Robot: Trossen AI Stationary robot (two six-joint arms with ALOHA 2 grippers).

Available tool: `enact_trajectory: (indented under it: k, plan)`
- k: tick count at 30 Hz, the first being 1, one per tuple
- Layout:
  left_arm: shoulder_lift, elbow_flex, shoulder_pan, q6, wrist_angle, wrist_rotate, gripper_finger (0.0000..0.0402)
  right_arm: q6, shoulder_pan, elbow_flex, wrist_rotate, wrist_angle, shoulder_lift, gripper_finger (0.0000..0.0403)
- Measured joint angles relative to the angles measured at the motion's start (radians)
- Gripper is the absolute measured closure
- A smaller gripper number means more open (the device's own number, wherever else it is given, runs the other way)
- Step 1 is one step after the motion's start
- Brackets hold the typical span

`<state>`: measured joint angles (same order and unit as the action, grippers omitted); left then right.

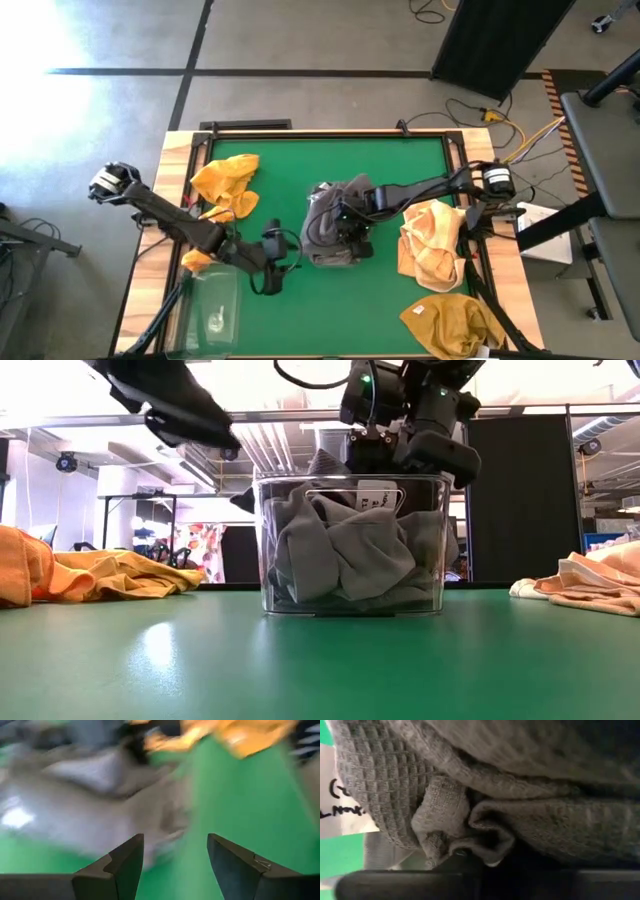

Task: Sort towels by color in basket
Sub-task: Put the gray towel into the top transparent bin

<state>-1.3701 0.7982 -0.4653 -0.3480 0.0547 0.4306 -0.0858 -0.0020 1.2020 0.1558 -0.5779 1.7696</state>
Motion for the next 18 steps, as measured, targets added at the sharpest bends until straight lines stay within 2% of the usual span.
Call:
enact_trajectory:
  k: [3,9,12,18]
  plan:
    - [0.014,-0.056,0.024,0.061,-0.136,-0.033,0.0198,-0.004,0.007,0.032,-0.019,-0.036,-0.024,0.0288]
    - [0.035,-0.081,0.100,0.090,-0.268,-0.039,0.0198,-0.026,0.027,0.151,-0.057,-0.228,-0.099,0.0226]
    - [0.064,-0.063,0.115,0.151,-0.269,-0.072,0.0198,-0.010,0.041,0.184,-0.058,-0.330,-0.144,0.0208]
    - [0.129,-0.056,0.124,0.219,-0.230,-0.074,0.0198,0.093,0.046,0.157,-0.061,-0.479,-0.247,0.0191]
